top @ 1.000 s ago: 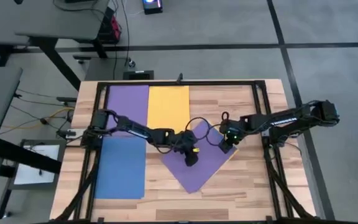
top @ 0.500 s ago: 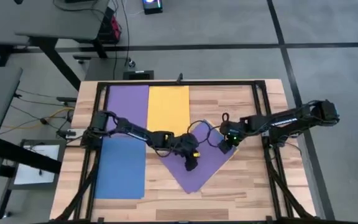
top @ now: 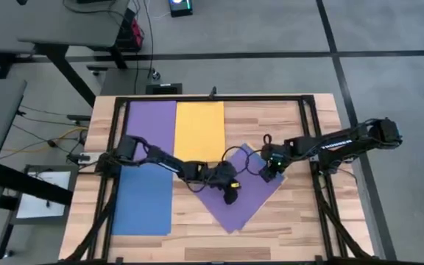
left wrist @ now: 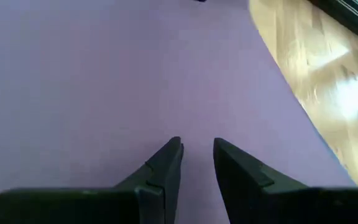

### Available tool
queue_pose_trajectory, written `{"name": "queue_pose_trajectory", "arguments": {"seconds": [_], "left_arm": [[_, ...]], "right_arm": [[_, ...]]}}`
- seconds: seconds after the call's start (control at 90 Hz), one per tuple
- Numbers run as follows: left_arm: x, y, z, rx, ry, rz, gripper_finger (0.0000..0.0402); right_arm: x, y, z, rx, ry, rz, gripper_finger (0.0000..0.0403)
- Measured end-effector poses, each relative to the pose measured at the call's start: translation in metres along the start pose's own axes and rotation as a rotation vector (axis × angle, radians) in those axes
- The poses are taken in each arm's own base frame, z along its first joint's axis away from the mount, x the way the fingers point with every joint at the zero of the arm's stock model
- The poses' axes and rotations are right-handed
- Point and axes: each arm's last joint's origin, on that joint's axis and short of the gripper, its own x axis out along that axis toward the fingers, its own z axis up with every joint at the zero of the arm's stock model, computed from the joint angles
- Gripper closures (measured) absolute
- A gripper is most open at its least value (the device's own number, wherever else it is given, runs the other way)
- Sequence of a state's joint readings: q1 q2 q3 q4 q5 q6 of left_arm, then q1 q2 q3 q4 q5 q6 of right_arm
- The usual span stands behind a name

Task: Organize paper
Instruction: Stack the purple paper on top of the purple paper

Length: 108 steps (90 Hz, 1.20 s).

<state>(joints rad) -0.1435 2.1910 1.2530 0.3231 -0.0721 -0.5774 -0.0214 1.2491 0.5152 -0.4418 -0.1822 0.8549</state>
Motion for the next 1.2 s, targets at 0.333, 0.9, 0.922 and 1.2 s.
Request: {"name": "queue_pose_trajectory", "arguments": {"seconds": [0.333, 0.9, 0.922, 1.2], "left_arm": [[0.001, 0.005, 0.005, -0.021, -0.029, 0.001, 0.0320], [0.001, 0.008, 0.007, -0.032, -0.041, 0.009, 0.0320], [0.001, 0.008, 0.007, -0.031, -0.041, 0.009, 0.0320], [0.001, 0.007, 0.009, -0.031, -0.057, 0.000, 0.0320]], "right_arm": [[0.000, 0.006, 0.000, -0.060, 0.023, 0.089, 0.0232], [-0.002, -0.013, -0.006, -0.027, 0.091, -0.093, 0.0232], [-0.002, -0.012, -0.006, -0.030, 0.092, -0.086, 0.0232], [0.019, 0.002, -0.006, -0.037, 0.098, 0.065, 0.0232]]}}
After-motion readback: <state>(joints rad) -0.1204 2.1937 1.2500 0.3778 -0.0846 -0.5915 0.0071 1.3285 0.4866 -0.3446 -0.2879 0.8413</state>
